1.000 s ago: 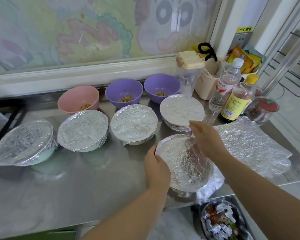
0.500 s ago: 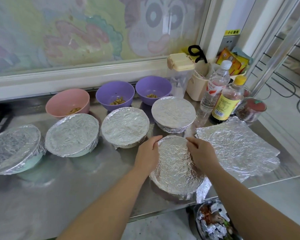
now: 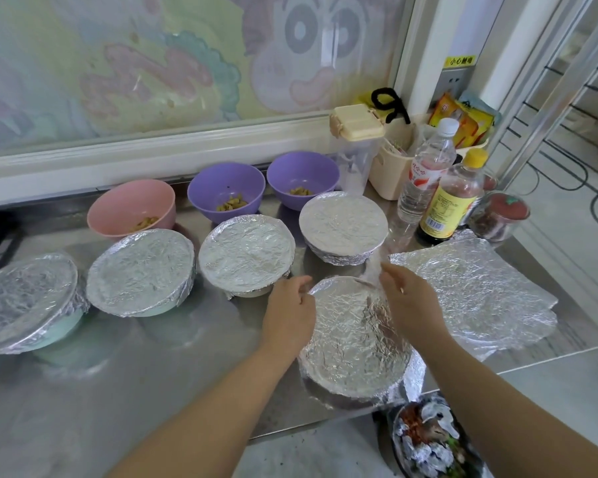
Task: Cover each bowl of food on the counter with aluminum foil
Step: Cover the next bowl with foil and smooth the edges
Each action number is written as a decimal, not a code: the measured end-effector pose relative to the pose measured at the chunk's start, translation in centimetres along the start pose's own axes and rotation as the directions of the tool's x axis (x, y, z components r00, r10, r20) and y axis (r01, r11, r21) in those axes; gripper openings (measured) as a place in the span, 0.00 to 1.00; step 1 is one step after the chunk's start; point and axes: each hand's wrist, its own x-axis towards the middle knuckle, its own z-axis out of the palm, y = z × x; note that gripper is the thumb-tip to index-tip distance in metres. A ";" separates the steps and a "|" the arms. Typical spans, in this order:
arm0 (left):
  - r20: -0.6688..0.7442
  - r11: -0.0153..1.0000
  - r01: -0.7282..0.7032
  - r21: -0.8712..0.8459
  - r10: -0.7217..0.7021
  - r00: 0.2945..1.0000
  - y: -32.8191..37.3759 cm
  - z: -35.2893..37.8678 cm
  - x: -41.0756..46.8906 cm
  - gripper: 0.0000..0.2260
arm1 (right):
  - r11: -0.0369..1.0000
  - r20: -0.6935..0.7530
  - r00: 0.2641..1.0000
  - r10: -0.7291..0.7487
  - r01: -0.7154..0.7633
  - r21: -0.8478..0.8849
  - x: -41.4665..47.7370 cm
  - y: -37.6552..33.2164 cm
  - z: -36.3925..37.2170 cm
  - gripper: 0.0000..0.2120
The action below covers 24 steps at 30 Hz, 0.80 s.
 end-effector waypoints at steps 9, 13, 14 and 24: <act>0.283 0.961 -0.236 0.147 0.187 0.941 2.3 0.1 2.0 0.17 | 0.978 -0.184 0.965 0.187 -0.164 0.132 -7.0 1.4 2.8 0.22; 0.234 0.982 -0.162 0.100 0.135 0.963 1.9 -0.2 1.5 0.17 | 0.938 -0.153 0.958 0.243 -0.193 0.287 -6.1 2.6 3.3 0.19; 0.223 0.987 -0.140 0.079 0.119 0.968 1.8 -0.3 1.5 0.17 | 0.928 -0.137 0.957 0.255 -0.203 0.312 -5.7 3.1 3.5 0.18; 0.070 0.991 0.086 -0.106 -0.079 0.994 0.5 -0.3 -0.5 0.17 | 0.929 0.068 0.982 0.176 -0.188 0.318 -3.2 2.7 2.1 0.15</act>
